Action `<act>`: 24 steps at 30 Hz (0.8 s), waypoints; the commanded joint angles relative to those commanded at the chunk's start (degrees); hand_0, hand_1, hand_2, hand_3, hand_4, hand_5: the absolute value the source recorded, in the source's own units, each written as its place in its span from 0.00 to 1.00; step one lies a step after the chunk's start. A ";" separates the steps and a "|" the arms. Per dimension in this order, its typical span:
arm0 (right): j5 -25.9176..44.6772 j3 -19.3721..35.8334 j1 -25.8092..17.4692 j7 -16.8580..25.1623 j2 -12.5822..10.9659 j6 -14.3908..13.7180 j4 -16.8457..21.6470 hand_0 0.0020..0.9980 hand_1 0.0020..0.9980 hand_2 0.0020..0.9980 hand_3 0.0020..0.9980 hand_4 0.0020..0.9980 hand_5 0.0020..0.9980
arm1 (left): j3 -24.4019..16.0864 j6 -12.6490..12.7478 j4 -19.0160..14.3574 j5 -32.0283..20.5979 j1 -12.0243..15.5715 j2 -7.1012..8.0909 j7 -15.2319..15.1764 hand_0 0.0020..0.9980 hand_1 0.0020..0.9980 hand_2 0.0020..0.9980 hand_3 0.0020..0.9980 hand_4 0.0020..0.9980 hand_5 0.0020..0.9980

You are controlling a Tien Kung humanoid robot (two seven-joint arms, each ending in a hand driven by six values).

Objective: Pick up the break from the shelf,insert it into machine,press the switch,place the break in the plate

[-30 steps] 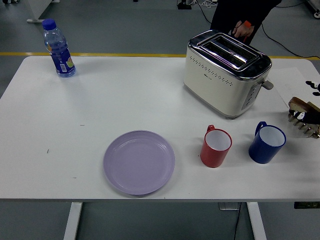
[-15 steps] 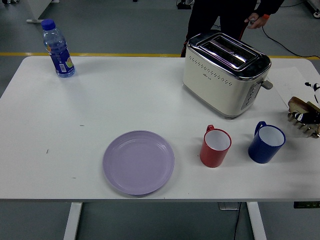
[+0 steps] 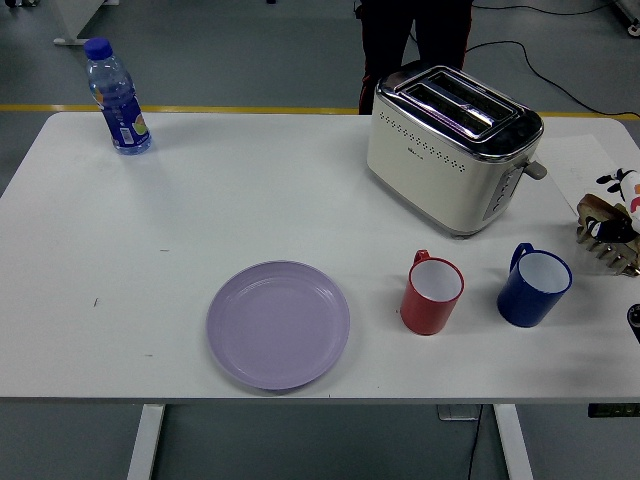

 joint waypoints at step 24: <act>-2.39 -0.03 1.32 -1.29 0.51 -1.29 -1.98 0.33 0.39 0.45 0.52 0.47 0.00 | 0.06 0.10 0.00 -0.31 -0.56 0.02 0.03 0.68 0.70 0.71 0.56 0.29 0.88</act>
